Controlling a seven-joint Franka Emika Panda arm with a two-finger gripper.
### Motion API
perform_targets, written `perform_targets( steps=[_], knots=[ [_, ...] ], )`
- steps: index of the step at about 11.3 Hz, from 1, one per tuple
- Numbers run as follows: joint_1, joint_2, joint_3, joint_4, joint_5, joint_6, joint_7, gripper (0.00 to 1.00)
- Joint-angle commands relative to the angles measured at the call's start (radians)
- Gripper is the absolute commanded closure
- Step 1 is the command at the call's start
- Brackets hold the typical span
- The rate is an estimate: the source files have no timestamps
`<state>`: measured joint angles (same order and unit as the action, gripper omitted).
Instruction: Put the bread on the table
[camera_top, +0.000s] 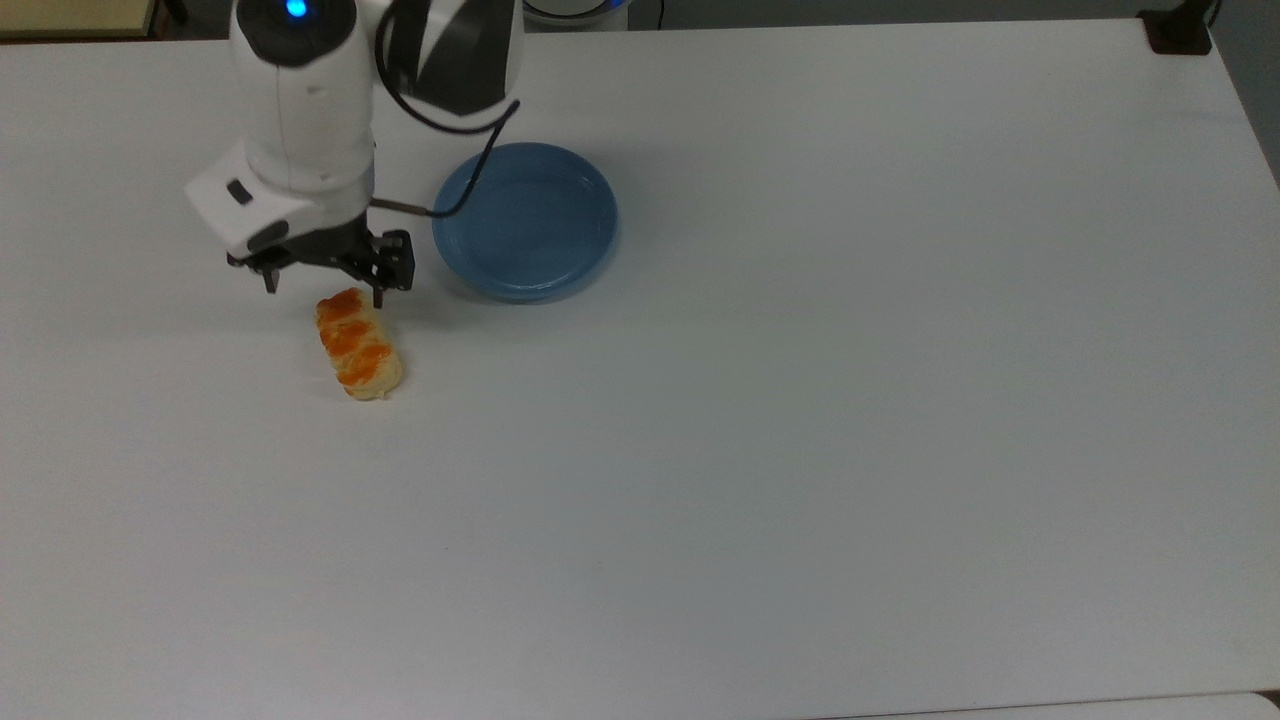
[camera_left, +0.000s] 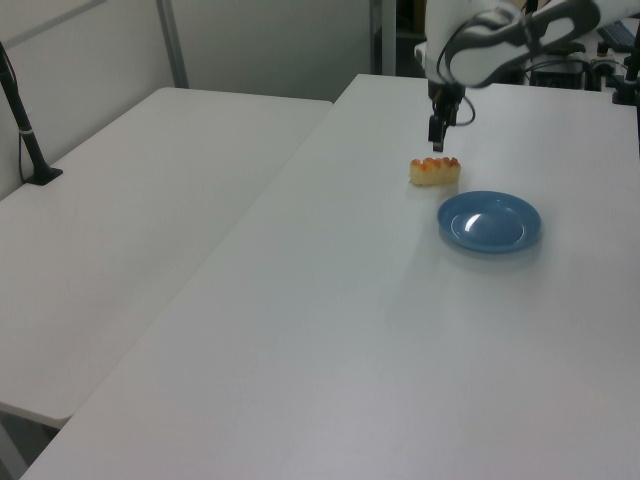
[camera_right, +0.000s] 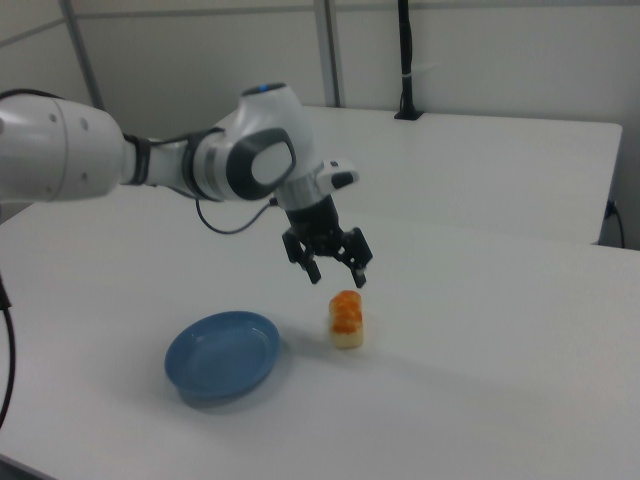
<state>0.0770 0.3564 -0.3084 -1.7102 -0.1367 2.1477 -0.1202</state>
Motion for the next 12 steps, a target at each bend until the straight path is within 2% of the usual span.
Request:
perform_targets(
  steps=[1,4,5,8,12],
  knots=[
    [0.026,-0.183,0.011,-0.019,0.017,-0.205,0.048,0.00],
    [0.050,-0.316,0.078,0.007,0.029,-0.412,0.050,0.00],
    [0.050,-0.339,0.107,0.017,0.060,-0.466,0.071,0.00],
    [0.038,-0.340,0.187,0.049,0.078,-0.514,0.157,0.00],
    [0.038,-0.336,0.219,0.060,0.082,-0.525,0.155,0.00]
  ],
)
